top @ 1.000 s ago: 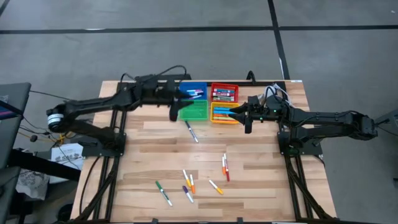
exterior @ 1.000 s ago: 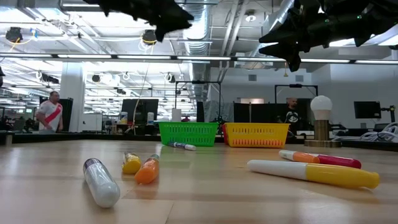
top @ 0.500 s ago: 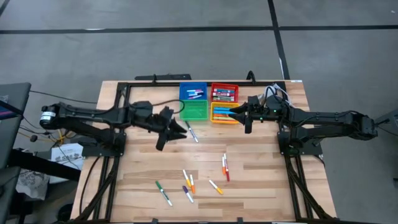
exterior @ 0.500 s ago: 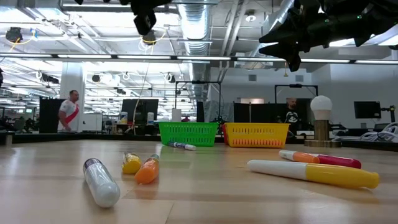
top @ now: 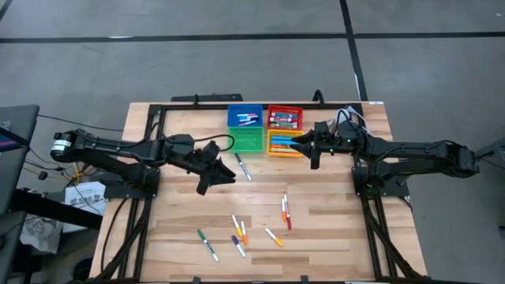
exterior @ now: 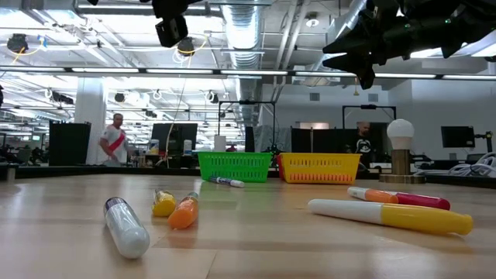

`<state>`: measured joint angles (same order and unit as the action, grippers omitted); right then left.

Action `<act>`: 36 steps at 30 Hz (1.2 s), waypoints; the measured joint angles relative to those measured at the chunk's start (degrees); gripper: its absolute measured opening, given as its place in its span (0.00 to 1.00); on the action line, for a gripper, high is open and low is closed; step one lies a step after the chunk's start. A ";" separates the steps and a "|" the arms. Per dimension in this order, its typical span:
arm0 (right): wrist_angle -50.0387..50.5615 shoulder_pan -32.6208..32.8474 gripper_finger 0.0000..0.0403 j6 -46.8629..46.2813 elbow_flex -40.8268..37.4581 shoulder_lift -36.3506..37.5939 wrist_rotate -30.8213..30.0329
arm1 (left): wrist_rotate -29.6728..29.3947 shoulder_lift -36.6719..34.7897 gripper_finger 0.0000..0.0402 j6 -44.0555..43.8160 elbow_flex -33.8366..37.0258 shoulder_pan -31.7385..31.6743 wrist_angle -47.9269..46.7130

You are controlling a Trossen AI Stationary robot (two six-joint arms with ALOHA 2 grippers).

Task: Pick & Place Markers
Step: Put the left yellow highlighter pen into the blue bin

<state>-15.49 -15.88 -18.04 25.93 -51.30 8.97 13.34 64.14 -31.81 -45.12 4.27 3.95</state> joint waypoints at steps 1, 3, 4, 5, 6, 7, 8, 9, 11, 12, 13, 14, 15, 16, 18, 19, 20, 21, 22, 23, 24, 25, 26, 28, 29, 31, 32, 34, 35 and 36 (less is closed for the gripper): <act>-0.02 -0.01 0.33 -0.02 0.00 0.00 0.00 | 0.02 0.00 0.29 -0.71 0.00 0.01 0.02; -0.01 -0.01 0.33 -0.01 0.00 0.00 0.00 | -0.01 0.00 0.29 -3.19 0.00 0.46 0.22; 0.00 0.00 0.33 -0.02 0.00 -0.01 0.00 | 0.00 0.00 0.29 -4.49 0.00 0.79 0.22; 0.00 -0.02 0.33 0.00 0.00 0.01 0.00 | 0.00 0.00 0.29 -5.15 0.00 1.21 0.22; -0.01 0.00 0.33 0.00 0.00 0.00 0.00 | 0.02 0.00 0.29 -5.93 0.00 1.77 0.22; 0.00 0.00 0.33 -0.01 0.00 -0.01 0.00 | 0.01 0.00 0.29 -6.40 0.00 2.34 0.22; 0.00 0.00 0.33 0.00 0.00 0.00 0.00 | 0.02 0.00 0.29 -7.32 0.00 2.97 0.22; 0.00 -0.01 0.33 -0.01 0.00 0.00 0.00 | 0.02 0.00 0.29 -8.55 0.00 3.59 0.22; 0.00 0.00 0.33 -0.01 0.00 0.01 0.00 | 0.02 0.00 0.29 -12.18 -0.02 5.03 0.22; 0.00 -0.01 0.33 0.00 0.00 0.00 0.00 | 0.00 0.00 0.29 -14.28 -0.02 5.75 0.20; 0.00 -0.01 0.33 -0.01 0.00 -0.01 0.00 | -0.02 0.00 0.29 -16.29 -0.02 6.55 0.20; 0.00 0.00 0.33 -0.02 0.00 -0.01 0.00 | -0.28 0.00 0.29 -18.18 -0.02 7.40 0.20; 0.00 0.00 0.33 0.00 0.00 -0.01 0.00 | -0.94 0.00 0.29 -20.00 -0.02 8.35 0.20; 0.00 0.00 0.33 0.00 0.00 0.01 0.00 | -1.89 0.00 0.29 -21.63 -0.02 9.41 0.20; 0.00 0.00 0.33 0.00 0.00 0.00 0.00 | -4.89 0.00 0.29 -24.88 -0.02 11.59 0.19; 0.00 0.00 0.33 -0.01 0.00 0.00 0.00 | -6.76 0.00 0.29 -26.16 -0.02 12.74 0.18; 0.00 0.00 0.33 -0.02 0.00 -0.01 0.00 | -9.09 0.03 0.29 -27.19 -0.02 13.95 0.17; 0.00 0.00 0.33 -0.01 0.00 0.00 0.00 | -11.50 0.11 0.29 -28.21 -0.02 15.26 0.20; 0.00 0.00 0.33 -0.02 0.00 -0.01 0.00 | -13.87 0.29 0.29 -29.07 -0.04 16.51 0.20; 0.00 0.00 0.33 -0.02 0.00 -0.01 0.00 | -16.06 0.49 0.29 -29.98 -0.04 17.70 0.18; 0.00 0.00 0.33 -0.02 0.00 0.01 0.00 | -17.77 0.72 0.29 -30.66 -0.06 18.84 0.14; 0.00 0.00 0.33 -0.02 0.00 0.01 0.00 | -19.34 1.12 0.29 -31.34 -0.09 19.95 0.20; 0.00 0.00 0.33 -0.02 0.00 0.01 0.00 | -20.61 1.51 0.29 -32.10 -0.13 20.87 0.19; 0.00 0.00 0.33 -0.02 0.00 0.00 0.00 | -22.13 2.64 0.29 -33.95 -0.13 22.53 0.24; 0.00 0.00 0.33 -0.02 0.00 0.00 0.00 | -22.53 3.33 0.29 -34.98 -0.13 23.23 0.16; 0.00 0.00 0.33 -0.02 0.00 0.01 0.01 | -23.01 5.14 0.29 -37.44 -0.13 24.45 0.24; 0.00 0.04 0.33 -0.02 0.00 0.01 0.00 | -23.05 6.11 0.29 -38.50 -0.13 24.94 0.17; 0.00 0.04 0.33 -0.02 0.00 0.00 0.01 | -23.00 8.39 0.29 -41.04 -0.13 25.68 0.21; 0.00 0.04 0.33 -0.02 0.00 -0.01 0.01 | -22.93 9.57 0.29 -42.32 -0.13 25.94 0.19; 0.00 0.04 0.33 -0.02 0.00 0.01 0.00 | -22.73 10.72 0.29 -43.64 -0.13 26.21 0.17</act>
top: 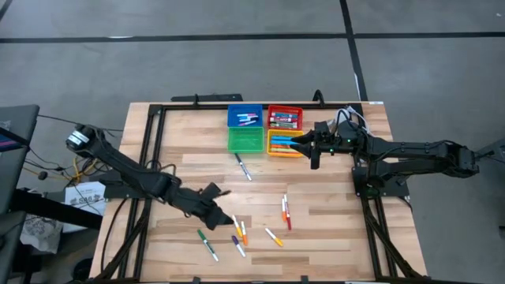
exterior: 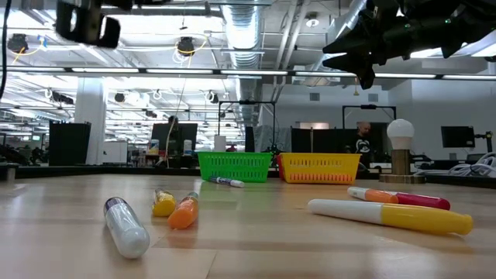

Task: Pick & Place Markers
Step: Put the left yellow highlighter pen into the blue bin

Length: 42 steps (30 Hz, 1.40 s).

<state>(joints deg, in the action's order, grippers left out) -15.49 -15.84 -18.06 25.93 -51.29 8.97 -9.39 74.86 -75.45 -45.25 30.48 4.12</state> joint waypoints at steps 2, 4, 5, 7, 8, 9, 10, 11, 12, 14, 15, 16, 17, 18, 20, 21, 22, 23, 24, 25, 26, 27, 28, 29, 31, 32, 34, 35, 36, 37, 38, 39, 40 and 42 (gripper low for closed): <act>0.00 0.00 0.33 0.00 0.00 0.00 0.02 | 0.90 2.20 0.29 -2.59 0.00 0.25 0.10; 0.00 0.00 0.33 0.00 0.00 -0.02 0.02 | 1.96 4.02 0.29 -5.27 0.00 0.33 0.12; 0.00 0.00 0.33 -0.02 0.00 -0.02 0.01 | 2.23 4.86 0.29 -6.62 0.00 0.33 0.25; 0.00 0.00 0.33 -0.02 0.00 0.00 0.02 | 2.62 6.23 0.29 -9.31 0.00 0.33 0.70; 0.00 0.00 0.33 -0.02 0.00 -0.02 0.02 | 2.95 6.87 0.29 -10.47 0.00 0.31 1.58; 0.02 0.00 0.33 0.00 0.00 -0.01 0.02 | 2.97 7.37 0.29 -11.36 0.00 0.30 2.72; 0.02 0.00 0.33 0.00 0.00 -0.01 0.01 | 2.99 7.78 0.29 -12.17 -0.09 0.30 3.67; 0.02 0.00 0.33 0.00 0.00 0.00 0.02 | 2.98 8.21 0.29 -12.76 -0.61 0.30 3.75; 0.02 0.00 0.33 0.00 0.00 -0.02 0.02 | 2.98 8.70 0.29 -13.30 -1.22 0.30 3.84; 0.02 0.00 0.33 0.00 0.00 -0.02 0.00 | 2.74 9.76 0.29 -13.56 -2.62 0.30 3.84; 0.02 0.00 0.33 0.00 0.00 0.00 0.00 | 2.34 10.45 0.29 -13.56 -3.48 0.30 3.89; 0.02 0.00 0.33 0.00 0.00 0.00 0.00 | 2.30 11.15 0.29 -13.59 -4.22 0.29 4.05; 0.02 0.00 0.33 -0.01 0.00 -0.01 0.00 | 2.26 11.83 0.29 -13.95 -4.86 0.28 4.03; 0.02 0.00 0.33 0.00 0.00 -0.01 0.00 | 2.16 12.56 0.29 -14.92 -5.50 0.28 3.95; 0.03 0.00 0.33 0.00 0.00 -0.02 0.00 | 2.16 14.09 0.29 -16.44 -6.78 0.30 3.84; 0.02 0.00 0.33 0.00 0.00 -0.02 0.00 | 2.16 14.76 0.29 -16.78 -7.48 0.30 3.69; 0.02 0.00 0.33 0.00 0.00 -0.01 0.00 | 2.14 15.48 0.29 -16.93 -8.33 0.30 3.72; 0.03 0.00 0.33 0.00 0.00 -0.02 0.00 | 2.14 16.10 0.29 -16.99 -9.18 0.30 3.76; 0.02 0.00 0.33 0.00 0.00 -0.02 0.00 | 2.14 16.63 0.29 -17.00 -9.90 0.28 3.77; 0.02 0.00 0.33 0.00 0.00 -0.02 0.00 | 2.14 17.10 0.29 -17.01 -10.42 0.16 3.76; 0.04 0.00 0.33 0.00 0.00 -0.02 0.00 | 2.16 17.55 0.29 -17.03 -10.80 0.00 3.64; 0.04 0.00 0.33 0.00 0.00 -0.02 0.00 | 2.16 17.80 0.29 -17.38 -11.00 -0.07 2.82; 0.04 0.00 0.33 0.00 0.00 -0.02 0.00 | 2.15 17.85 0.29 -18.07 -11.06 -0.11 1.25; 0.04 0.00 0.33 0.01 0.00 -0.02 0.00 | 2.12 17.85 0.29 -18.71 -11.06 -0.13 -0.53; 0.04 0.00 0.33 0.00 0.00 -0.02 0.00 | 2.12 17.62 0.29 -21.00 -11.06 -0.11 -5.10; 0.05 0.00 0.33 0.02 0.00 -0.02 0.00 | 2.11 17.51 0.29 -22.26 -11.05 -0.09 -7.02; 0.17 0.00 0.33 0.02 0.00 -0.02 0.00 | 2.09 17.50 0.29 -24.41 -11.04 -0.09 -7.63; 0.17 0.00 0.33 0.02 0.00 -0.02 -0.02 | 1.96 17.46 0.29 -25.22 -11.06 -0.09 -7.62; 0.17 0.00 0.33 0.02 0.00 -0.02 -0.01 | 1.84 17.46 0.29 -25.41 -11.06 -0.21 -7.61; 0.17 0.00 0.33 0.02 0.00 -0.02 0.00 | 1.86 17.46 0.29 -25.39 -11.06 -0.45 -7.61; 0.17 0.00 0.33 0.02 0.00 -0.02 0.00 | 1.82 17.46 0.29 -25.23 -11.06 -0.60 -7.57; 0.15 0.00 0.33 0.02 0.00 -0.02 -0.01 | 1.78 17.36 0.29 -24.82 -11.06 -0.67 -7.36; 0.13 0.00 0.33 0.02 0.00 -0.02 0.00 | 1.66 17.24 0.29 -24.30 -11.06 -0.72 -7.03; 0.15 0.00 0.33 0.02 0.00 -0.02 -0.02 | 1.68 17.13 0.29 -23.77 -11.06 -0.84 -6.32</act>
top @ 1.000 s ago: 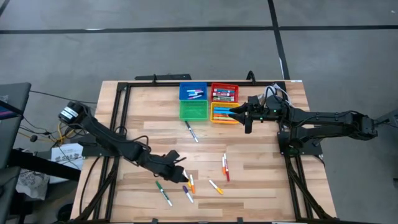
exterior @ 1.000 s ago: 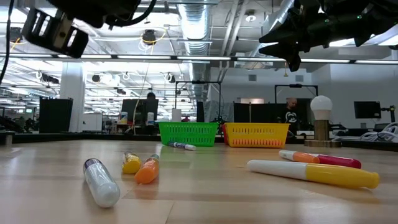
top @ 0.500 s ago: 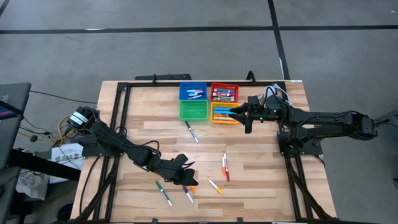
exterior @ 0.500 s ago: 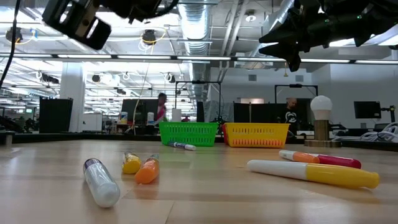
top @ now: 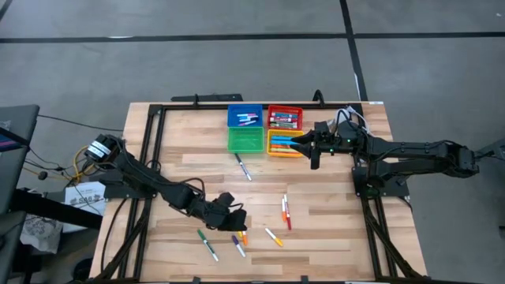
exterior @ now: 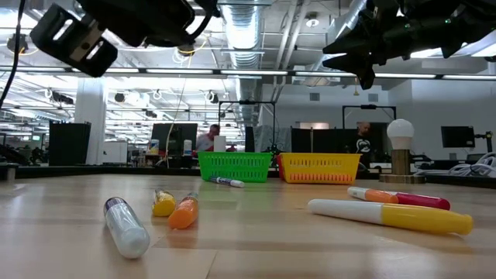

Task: Pick & Place Markers
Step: Put the left yellow highlighter pen into the blue bin

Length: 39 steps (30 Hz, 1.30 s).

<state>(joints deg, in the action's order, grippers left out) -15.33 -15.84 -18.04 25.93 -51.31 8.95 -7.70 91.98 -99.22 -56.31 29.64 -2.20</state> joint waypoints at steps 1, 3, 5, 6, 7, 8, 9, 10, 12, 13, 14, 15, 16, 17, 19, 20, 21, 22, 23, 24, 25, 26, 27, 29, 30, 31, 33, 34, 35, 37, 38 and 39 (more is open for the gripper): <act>0.00 0.00 0.33 0.00 0.00 0.00 0.02 | -0.01 0.00 0.29 0.01 0.00 -0.02 -0.07; 0.00 0.00 0.33 0.00 0.00 0.00 0.00 | -1.46 0.00 0.29 -0.20 0.00 -0.02 -0.28; 0.00 0.00 0.33 0.01 0.00 0.00 0.00 | -4.01 0.00 0.29 -2.45 0.00 -0.37 0.08; 0.02 0.00 0.33 0.01 -0.01 0.00 0.00 | -4.81 0.00 0.29 -3.84 0.00 -0.71 0.09; 0.00 0.00 0.33 0.01 0.00 0.00 0.02 | -5.42 0.00 0.29 -4.74 0.00 -0.99 0.10; 0.00 0.00 0.33 0.02 0.00 0.00 0.00 | -5.75 0.00 0.29 -5.13 0.00 -1.24 0.11; 0.00 0.00 0.33 0.00 0.00 0.00 0.00 | -5.93 0.00 0.29 -5.67 0.00 -1.42 0.16; 0.00 -0.01 0.33 0.01 0.00 0.00 0.00 | -6.42 0.00 0.29 -6.13 0.00 -1.48 0.22; 0.02 0.00 0.33 0.00 0.00 0.00 0.00 | -7.36 0.00 0.29 -6.56 0.00 -1.46 0.17; 0.02 0.00 0.33 0.02 0.00 0.00 0.00 | -7.78 0.00 0.29 -6.86 0.00 -1.59 0.17; 0.01 0.00 0.33 0.01 0.00 0.00 0.00 | -8.40 0.00 0.29 -7.73 0.00 -1.71 0.17; 0.01 -0.02 0.33 0.02 -0.01 0.00 0.00 | -9.22 0.00 0.29 -8.68 0.00 -1.79 0.15; 0.00 -0.04 0.33 0.02 -0.01 0.00 -0.02 | -9.99 0.00 0.29 -9.24 0.00 -1.81 0.10; 0.01 -0.04 0.33 0.02 0.00 0.00 -0.07 | -10.38 0.00 0.29 -9.35 0.00 -1.82 -0.14; 0.00 -0.04 0.33 0.02 0.00 0.00 -0.09 | -10.29 0.00 0.29 -9.52 0.00 -1.75 -1.59; 0.02 -0.04 0.33 0.02 0.00 0.00 -0.09 | -10.17 0.00 0.29 -9.98 0.00 -1.70 -2.62; 0.00 -0.04 0.33 0.02 0.00 0.00 -0.09 | -10.02 0.00 0.29 -10.39 0.00 -1.68 -3.44; 0.00 -0.04 0.33 0.02 0.00 0.00 -0.09 | -9.93 0.00 0.29 -10.62 0.00 -1.60 -4.20; 0.01 -0.04 0.33 0.02 0.00 0.00 -0.09 | -9.96 0.00 0.29 -10.91 0.00 -1.48 -5.26; 0.01 -0.04 0.33 0.04 0.00 0.00 -0.09 | -9.97 0.00 0.29 -11.36 0.00 -1.46 -6.59; 0.02 -0.04 0.33 0.13 0.00 0.00 -0.13 | -9.91 0.00 0.29 -12.00 0.02 -1.42 -8.07; 0.02 -0.04 0.33 0.55 0.00 0.00 -0.33 | -9.84 0.00 0.29 -12.46 0.02 -1.40 -9.23; 0.02 -0.04 0.33 1.42 0.00 0.00 -0.64 | -9.85 0.00 0.29 -12.75 0.02 -1.39 -9.82; 0.02 -0.04 0.33 4.10 0.00 0.00 -1.84 | -9.84 0.00 0.29 -13.02 0.02 -1.46 -10.29; 0.02 -0.04 0.33 5.73 0.00 0.00 -2.34 | -9.88 0.18 0.29 -13.28 0.02 -1.48 -10.62; 0.02 -0.04 0.33 7.44 0.00 0.00 -3.03 | -9.88 0.61 0.29 -13.60 0.00 -1.52 -10.60; 0.00 -0.04 0.33 9.55 0.00 0.00 -3.39 | -9.49 1.83 0.29 -13.91 -0.02 -1.57 -10.77; -0.07 -0.04 0.33 10.11 0.00 0.00 -3.40 | -8.76 2.77 0.29 -14.09 -0.38 -1.57 -10.85; -0.07 -0.04 0.33 10.44 0.00 0.00 -3.39 | -8.02 3.83 0.29 -14.26 -0.89 -1.57 -10.86; -0.13 -0.04 0.33 10.46 0.00 0.00 -3.39 | -6.86 6.24 0.29 -14.25 -2.44 -1.57 -10.92; -0.12 -0.04 0.33 10.47 -0.01 0.00 -3.39 | -6.82 7.30 0.29 -14.19 -3.28 -1.57 -11.23; -0.11 -0.04 0.33 10.47 -0.02 0.00 -3.37 | -6.74 8.20 0.29 -14.16 -4.13 -1.57 -11.34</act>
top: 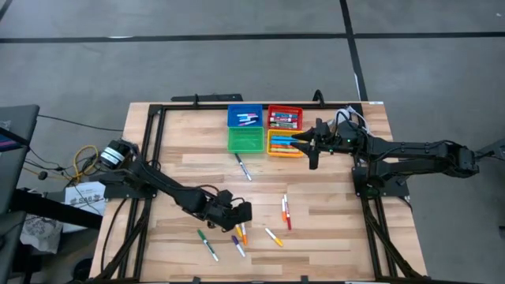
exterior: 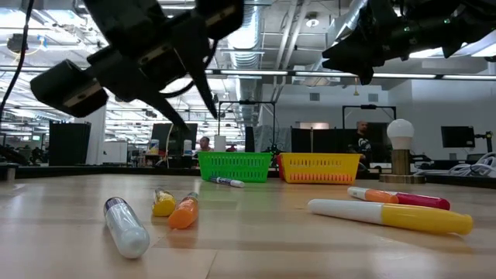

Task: Pick & Place Markers
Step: Put the left yellow highlighter pen into the blue bin

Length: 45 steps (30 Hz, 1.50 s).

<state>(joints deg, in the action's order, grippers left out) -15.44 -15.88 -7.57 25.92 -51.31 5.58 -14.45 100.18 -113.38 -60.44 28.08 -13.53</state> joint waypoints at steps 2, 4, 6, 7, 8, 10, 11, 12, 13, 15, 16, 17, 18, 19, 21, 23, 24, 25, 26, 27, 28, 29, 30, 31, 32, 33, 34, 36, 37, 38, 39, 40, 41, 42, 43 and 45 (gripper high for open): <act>-0.02 0.00 0.33 0.00 0.02 0.00 0.02 | 0.07 1.37 0.29 -0.04 -1.82 0.00 -2.55; -0.02 0.00 0.33 0.01 0.02 0.00 0.02 | 0.17 2.45 0.29 -0.07 -3.74 0.00 -6.83; -0.02 0.00 0.33 0.01 0.01 0.00 0.02 | 0.97 3.20 0.29 -0.09 -5.75 0.01 -11.08; -0.02 0.00 0.33 0.01 0.01 0.00 0.04 | 1.17 3.65 0.29 -0.09 -6.93 0.09 -13.08; -0.03 0.00 0.33 0.02 0.02 0.00 0.04 | 1.26 4.08 0.29 -0.10 -8.19 0.17 -15.00; -0.02 0.00 0.33 0.02 0.02 0.00 0.04 | 1.39 5.46 0.29 -0.09 -10.48 0.26 -18.19; -0.02 0.00 0.33 0.02 0.00 0.00 0.04 | 1.43 6.36 0.29 -0.09 -11.58 0.26 -18.78; -0.04 0.00 0.33 0.03 0.02 0.00 0.05 | 1.70 7.36 0.29 -0.06 -12.49 0.26 -19.07; -0.04 0.00 0.33 0.04 0.02 0.00 0.07 | 2.15 8.21 0.29 0.16 -13.31 0.24 -19.08; -0.03 0.00 0.33 0.04 0.01 0.00 0.07 | 3.41 10.12 0.29 0.27 -14.62 0.24 -19.81; -0.03 0.00 0.33 0.04 0.00 0.00 0.07 | 4.41 10.90 0.29 0.29 -14.98 0.26 -20.83; -0.02 0.00 0.33 0.04 0.02 0.00 0.07 | 5.18 11.60 0.29 0.29 -15.14 0.37 -22.19; -0.04 0.00 0.33 0.04 0.01 0.00 0.07 | 5.52 11.94 0.29 0.14 -15.31 0.48 -22.89; -0.04 0.00 0.33 0.04 0.01 0.00 0.08 | 5.44 12.02 0.29 -0.17 -15.42 0.53 -22.86; -0.04 0.00 0.33 0.04 0.01 0.00 0.09 | 4.50 11.44 0.29 -0.76 -15.67 0.58 -22.51; -0.03 0.00 0.33 0.04 0.01 0.00 0.11 | 3.37 10.77 0.29 -0.93 -15.69 0.72 -22.91; -0.04 0.00 0.33 0.04 0.00 0.00 0.11 | 3.26 10.68 0.29 -1.04 -15.70 0.70 -22.96; -0.02 0.00 0.33 0.04 0.02 0.00 0.11 | 3.48 10.66 0.29 -1.19 -15.70 0.70 -23.49; -0.02 0.00 0.33 0.04 0.02 0.00 0.13 | 3.96 10.66 0.29 -1.37 -15.68 0.74 -24.13; -0.04 0.00 0.33 0.04 0.02 0.00 0.13 | 4.26 10.66 0.29 -1.64 -15.68 0.74 -24.27; -0.04 0.00 0.33 0.04 0.01 0.00 0.15 | 4.40 10.83 0.29 -2.09 -15.68 0.74 -24.15; -0.02 0.00 0.33 0.04 0.02 0.00 0.15 | 4.53 10.98 0.29 -2.40 -15.68 0.74 -23.99; -0.02 0.00 0.33 0.04 0.01 0.00 0.15 | 4.64 11.10 0.29 -2.49 -15.67 0.74 -24.13; -0.02 0.00 0.33 0.04 0.00 0.00 0.16 | 4.72 11.26 0.29 -2.59 -15.66 0.74 -24.17; -0.02 0.00 0.33 0.04 0.02 0.00 0.16 | 4.86 11.48 0.29 -2.64 -15.66 0.72 -23.90; -0.02 0.00 0.33 0.04 0.00 0.00 0.16 | 5.04 11.61 0.29 -2.74 -15.66 0.68 -23.87; -0.03 0.00 0.33 0.04 0.02 0.00 0.16 | 5.08 11.67 0.29 -2.82 -15.63 0.68 -24.12; -0.02 0.00 0.33 0.04 0.02 0.00 0.15 | 5.08 11.67 0.29 -2.97 -15.63 0.70 -23.99; -0.03 0.00 0.33 0.04 0.02 0.00 0.16 | 5.08 11.67 0.29 -3.04 -15.63 0.64 -24.08; -0.04 0.00 0.33 0.04 0.02 0.00 0.15 | 5.11 11.67 0.29 -3.06 -15.63 0.48 -24.37; -0.04 0.00 0.33 0.04 0.02 0.00 0.15 | 5.12 11.67 0.29 -3.06 -15.63 0.38 -24.69; -0.03 0.00 0.33 0.04 0.01 0.00 0.15 | 5.10 11.67 0.29 -3.06 -15.63 0.33 -24.72; -0.02 0.00 0.33 0.04 0.02 0.00 0.15 | 5.09 11.67 0.29 -3.07 -15.63 0.12 -24.63; -0.03 0.00 0.33 0.04 0.01 0.00 0.15 | 5.10 11.82 0.29 -3.06 -15.63 -0.18 -24.65; -0.03 0.00 0.33 0.04 0.01 0.00 0.15 | 5.13 12.09 0.29 -3.06 -15.63 -0.34 -24.58; -0.02 0.00 0.33 0.04 0.02 0.00 0.15 | 5.28 12.71 0.29 -2.91 -15.63 -0.57 -24.79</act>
<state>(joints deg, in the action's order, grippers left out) -15.46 -15.88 -7.53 25.93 -51.31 5.74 -9.17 112.90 -116.29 -76.07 27.50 -38.32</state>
